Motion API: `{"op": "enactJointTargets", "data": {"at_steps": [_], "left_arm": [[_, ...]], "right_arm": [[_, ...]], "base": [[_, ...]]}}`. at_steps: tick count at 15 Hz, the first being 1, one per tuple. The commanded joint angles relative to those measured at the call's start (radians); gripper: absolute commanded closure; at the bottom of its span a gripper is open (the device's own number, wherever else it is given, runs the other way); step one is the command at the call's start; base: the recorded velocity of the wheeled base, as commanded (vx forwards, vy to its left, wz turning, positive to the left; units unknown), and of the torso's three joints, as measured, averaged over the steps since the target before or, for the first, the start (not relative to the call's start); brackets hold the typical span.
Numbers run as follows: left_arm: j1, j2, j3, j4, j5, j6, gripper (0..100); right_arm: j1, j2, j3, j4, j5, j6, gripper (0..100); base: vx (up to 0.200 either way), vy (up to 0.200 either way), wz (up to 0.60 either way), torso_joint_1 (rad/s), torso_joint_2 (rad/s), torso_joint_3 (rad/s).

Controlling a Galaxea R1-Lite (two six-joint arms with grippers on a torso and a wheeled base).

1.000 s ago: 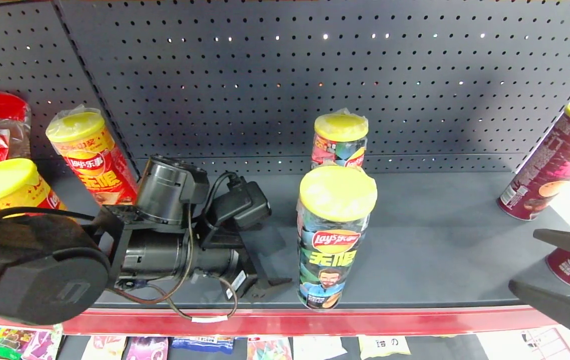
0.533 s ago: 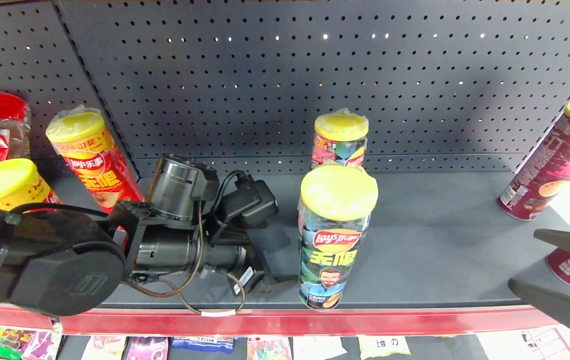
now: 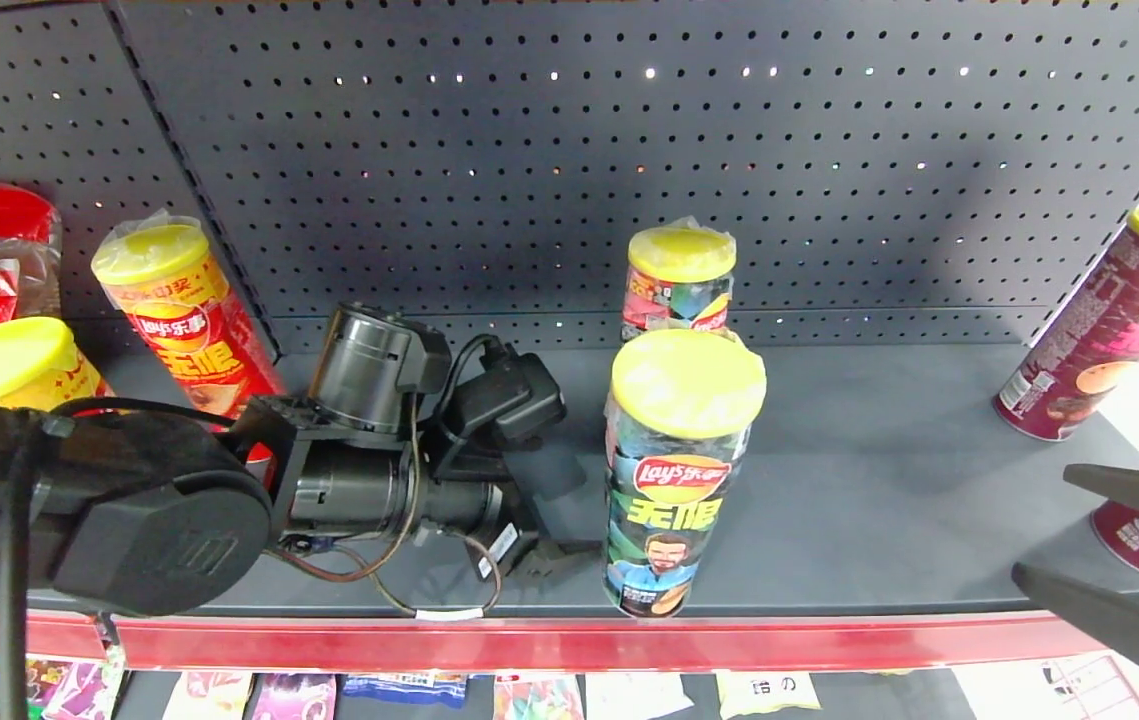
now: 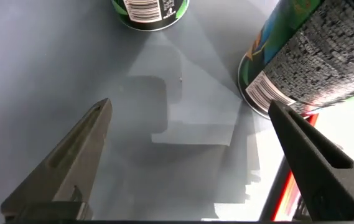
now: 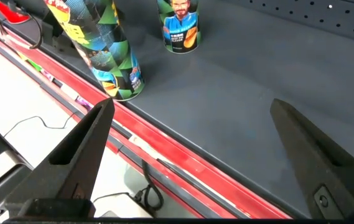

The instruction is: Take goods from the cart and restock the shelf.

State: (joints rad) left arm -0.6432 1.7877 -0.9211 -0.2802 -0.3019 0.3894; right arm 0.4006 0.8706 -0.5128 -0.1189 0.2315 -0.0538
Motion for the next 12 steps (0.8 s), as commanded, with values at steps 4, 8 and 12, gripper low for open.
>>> {"op": "enactJointTargets", "data": {"at_steps": [4, 8, 12], "left_arm": [[-0.013, 0.006, -0.002, -0.001, 0.000, -0.001, 0], [-0.019, 0.006, -0.005, -0.001, 0.000, -0.001, 0], [-0.026, 0.006, -0.009, -0.001, 0.000, -0.003, 0]], "right_arm": [[0.000, 0.004, 0.000, -0.002, 0.000, 0.000, 0], [0.000, 0.004, 0.000, -0.002, 0.000, 0.000, 0], [0.000, 0.002, -0.001, -0.002, 0.000, 0.000, 0]], "base": [[0.000, 0.000, 0.00, 0.000, 0.00, 0.000], [0.000, 0.000, 0.00, 0.000, 0.00, 0.000], [0.000, 0.000, 0.00, 0.000, 0.00, 0.000]]}}
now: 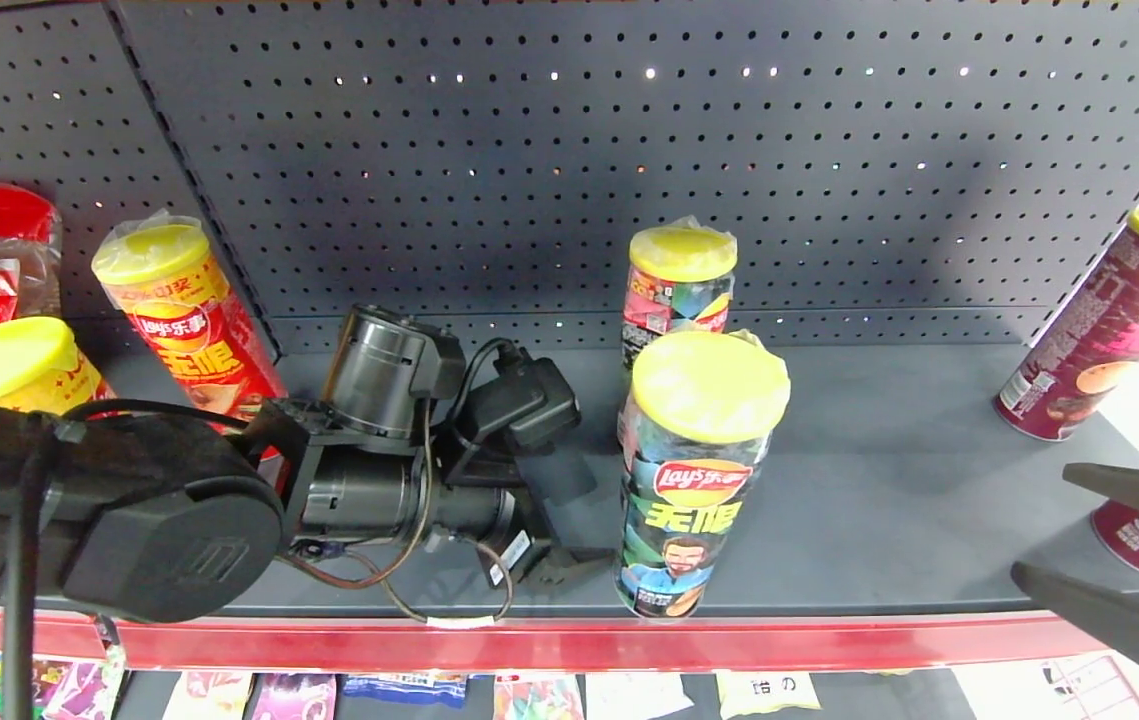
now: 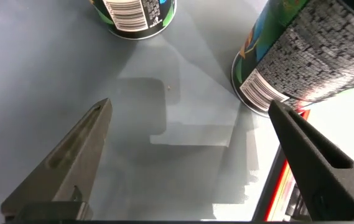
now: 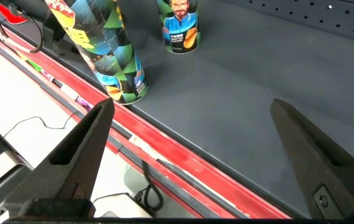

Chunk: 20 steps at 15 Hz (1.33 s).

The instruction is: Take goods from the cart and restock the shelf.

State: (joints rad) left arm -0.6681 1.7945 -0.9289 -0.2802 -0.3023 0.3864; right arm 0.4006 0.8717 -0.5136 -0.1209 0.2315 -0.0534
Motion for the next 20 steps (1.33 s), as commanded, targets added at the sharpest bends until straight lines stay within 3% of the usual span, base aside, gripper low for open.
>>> {"op": "enactJointTargets", "data": {"at_steps": [1, 15, 18, 20], "left_arm": [[-0.001, -0.001, -0.001, -0.001, 0.000, 0.000, 0], [-0.022, -0.021, 0.021, -0.001, 0.000, -0.007, 0], [0.002, -0.147, 0.145, -0.001, 0.002, -0.012, 0], [0.033, -0.349, 0.274, 0.003, 0.023, -0.055, 0]], "right_arm": [[0.001, 0.001, 0.000, 0.000, 0.000, 0.000, 0], [0.000, 0.006, 0.001, 0.000, 0.002, 0.000, 0], [0.000, 0.000, 0.023, 0.000, 0.000, -0.002, 0], [0.001, -0.030, 0.044, 0.001, 0.002, -0.002, 0]], "base": [[0.000, 0.000, 0.00, 0.000, 0.00, 0.000], [0.000, 0.000, 0.00, 0.000, 0.00, 0.000], [0.000, 0.000, 0.00, 0.000, 0.00, 0.000], [0.000, 0.000, 0.00, 0.000, 0.00, 0.000]]}}
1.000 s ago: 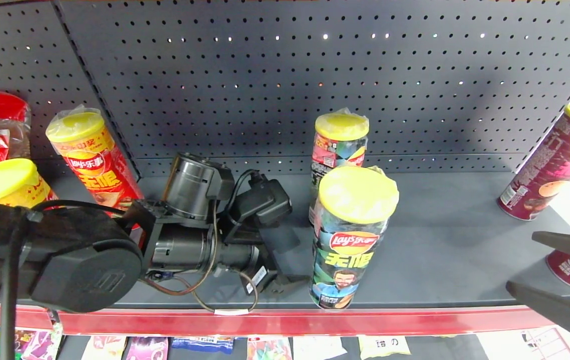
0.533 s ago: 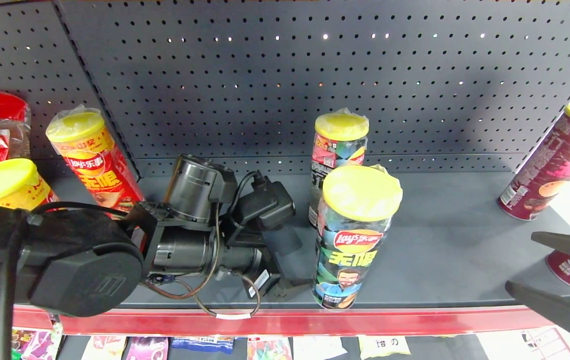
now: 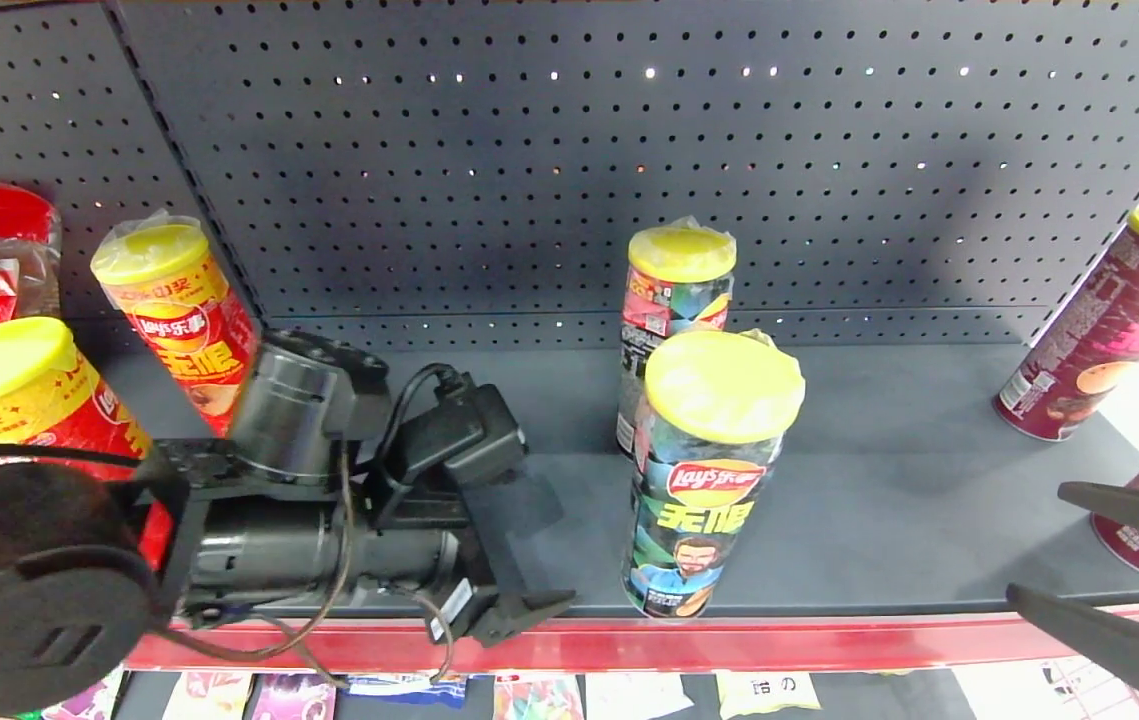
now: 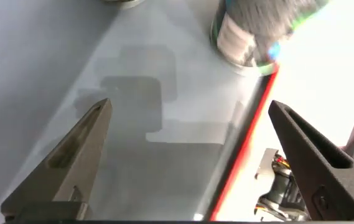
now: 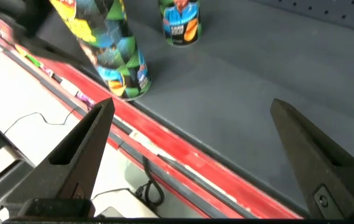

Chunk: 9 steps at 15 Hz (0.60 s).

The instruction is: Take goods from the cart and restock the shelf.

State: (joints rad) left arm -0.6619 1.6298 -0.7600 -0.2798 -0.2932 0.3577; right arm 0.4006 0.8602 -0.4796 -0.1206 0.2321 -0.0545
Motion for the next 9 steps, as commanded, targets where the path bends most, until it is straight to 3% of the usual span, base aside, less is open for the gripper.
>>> {"op": "enactJointTargets", "data": {"at_steps": [1, 3, 4, 6, 7, 8, 9], "left_arm": [[0.030, -0.294, 0.162, 0.011, 0.043, -0.065, 0], [0.030, -0.472, 0.234, 0.085, 0.091, -0.112, 0], [0.030, -0.640, 0.275, 0.202, 0.144, -0.157, 0], [0.039, -0.889, 0.288, 0.419, 0.270, -0.252, 0], [0.039, -0.889, 0.288, 0.419, 0.270, -0.252, 0], [0.100, -1.088, 0.271, 0.594, 0.378, -0.350, 0], [0.162, -1.163, 0.255, 0.688, 0.394, -0.378, 0]], "right_arm": [[0.001, -0.049, 0.036, 0.003, 0.001, -0.005, 0], [0.003, -0.132, 0.085, 0.010, 0.000, -0.010, 0], [-0.013, -0.198, 0.107, 0.038, -0.027, -0.008, 0], [-0.057, -0.351, 0.099, 0.230, -0.096, -0.005, 0], [-0.057, -0.351, 0.099, 0.230, -0.096, -0.005, 0], [-0.097, -0.529, 0.059, 0.490, -0.168, -0.004, 0], [-0.121, -0.590, 0.029, 0.602, -0.212, -0.004, 0]], "base": [[0.000, 0.000, 0.00, 0.000, 0.00, 0.000], [0.000, 0.000, 0.00, 0.000, 0.00, 0.000], [0.000, 0.000, 0.00, 0.000, 0.00, 0.000], [0.000, 0.000, 0.00, 0.000, 0.00, 0.000], [0.000, 0.000, 0.00, 0.000, 0.00, 0.000], [0.000, 0.000, 0.00, 0.000, 0.00, 0.000], [0.000, 0.000, 0.00, 0.000, 0.00, 0.000]]}}
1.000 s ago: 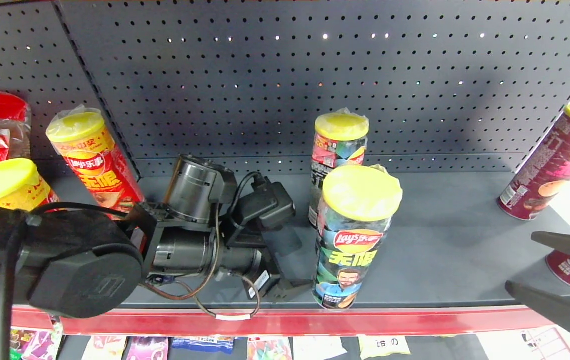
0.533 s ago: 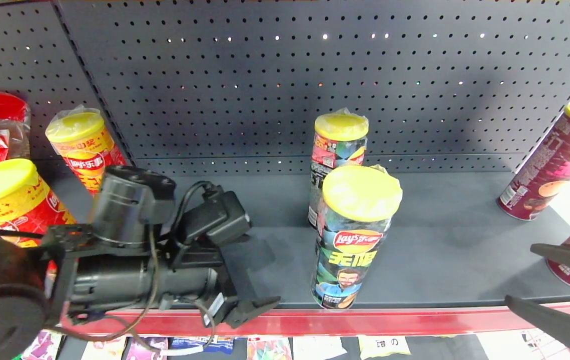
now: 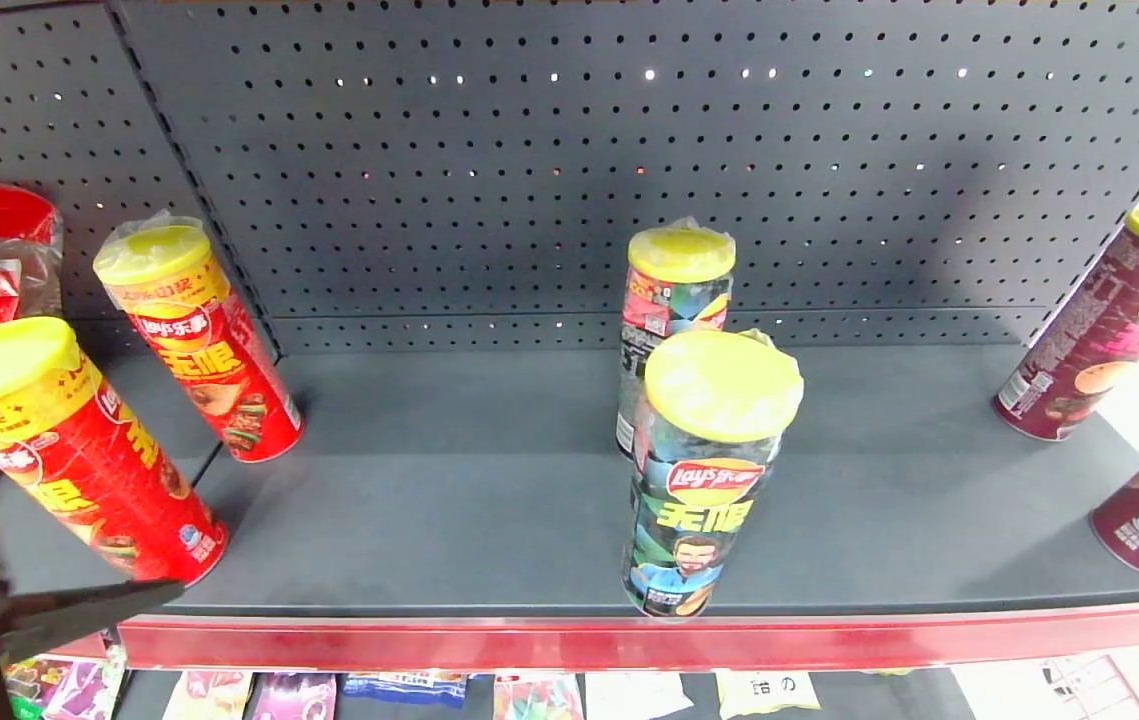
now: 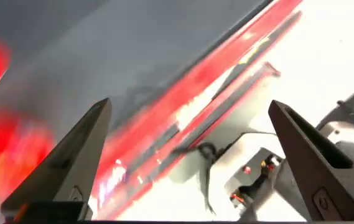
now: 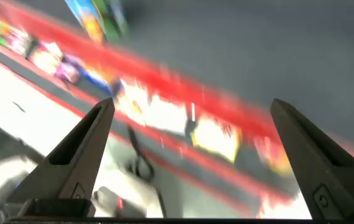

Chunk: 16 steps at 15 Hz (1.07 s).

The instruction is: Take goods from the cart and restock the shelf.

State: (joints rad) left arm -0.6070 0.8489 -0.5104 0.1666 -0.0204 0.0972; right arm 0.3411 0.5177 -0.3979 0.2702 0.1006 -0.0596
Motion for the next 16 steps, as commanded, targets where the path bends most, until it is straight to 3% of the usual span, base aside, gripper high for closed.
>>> {"op": "enactJointTargets", "data": {"at_steps": [1, 2, 3, 5, 7, 8, 10, 12, 14, 15, 16], "left_arm": [[0.202, -0.441, 0.000, 0.321, 0.128, -0.139, 0], [0.303, -0.493, 0.009, 0.380, 0.128, -0.157, 0], [0.346, -0.515, 0.013, 0.404, 0.126, -0.160, 0], [0.464, -0.584, 0.063, 0.468, 0.131, -0.169, 0], [0.556, -0.637, 0.155, 0.450, 0.129, -0.169, 0], [0.569, -0.696, 0.199, 0.404, 0.126, -0.169, 0], [0.567, -0.785, 0.276, 0.264, 0.120, -0.182, 0], [0.567, -0.785, 0.314, 0.064, 0.106, -0.249, 0], [0.567, -0.785, 0.428, -0.144, 0.056, -0.249, 0], [0.567, -0.785, 0.510, -0.265, 0.022, -0.228, 0], [0.567, -0.786, 0.510, -0.234, 0.025, -0.225, 0]], "right_arm": [[-0.093, -0.283, -0.072, 0.284, -0.113, 0.004, 0], [-0.137, -0.295, -0.078, 0.308, -0.131, 0.009, 0], [-0.171, -0.295, -0.079, 0.308, -0.137, 0.012, 0], [-0.393, -0.272, -0.073, 0.313, -0.139, 0.012, 0], [-0.583, -0.288, -0.041, 0.313, -0.119, 0.009, 0], [-0.617, -0.332, -0.033, 0.313, -0.082, 0.004, 0], [-0.585, -0.413, 0.010, 0.303, -0.013, -0.029, 0], [-0.579, -0.421, 0.053, 0.250, 0.070, -0.066, 0], [-0.577, -0.421, 0.159, 0.075, 0.137, -0.066, 0], [-0.577, -0.421, 0.229, -0.048, 0.139, -0.066, 0], [-0.577, -0.421, 0.306, -0.169, 0.139, -0.066, 0]], "base": [[0.000, 0.000, 0.00, 0.000, 0.00, 0.000], [0.000, 0.000, 0.00, 0.000, 0.00, 0.000], [0.000, 0.000, 0.00, 0.000, 0.00, 0.000], [0.000, 0.000, 0.00, 0.000, 0.00, 0.000], [0.000, 0.000, 0.00, 0.000, 0.00, 0.000], [0.000, 0.000, 0.00, 0.000, 0.00, 0.000], [0.000, 0.000, 0.00, 0.000, 0.00, 0.000], [0.000, 0.000, 0.00, 0.000, 0.00, 0.000], [0.000, 0.000, 0.00, 0.000, 0.00, 0.000], [0.000, 0.000, 0.00, 0.000, 0.00, 0.000], [0.000, 0.000, 0.00, 0.000, 0.00, 0.000]]}}
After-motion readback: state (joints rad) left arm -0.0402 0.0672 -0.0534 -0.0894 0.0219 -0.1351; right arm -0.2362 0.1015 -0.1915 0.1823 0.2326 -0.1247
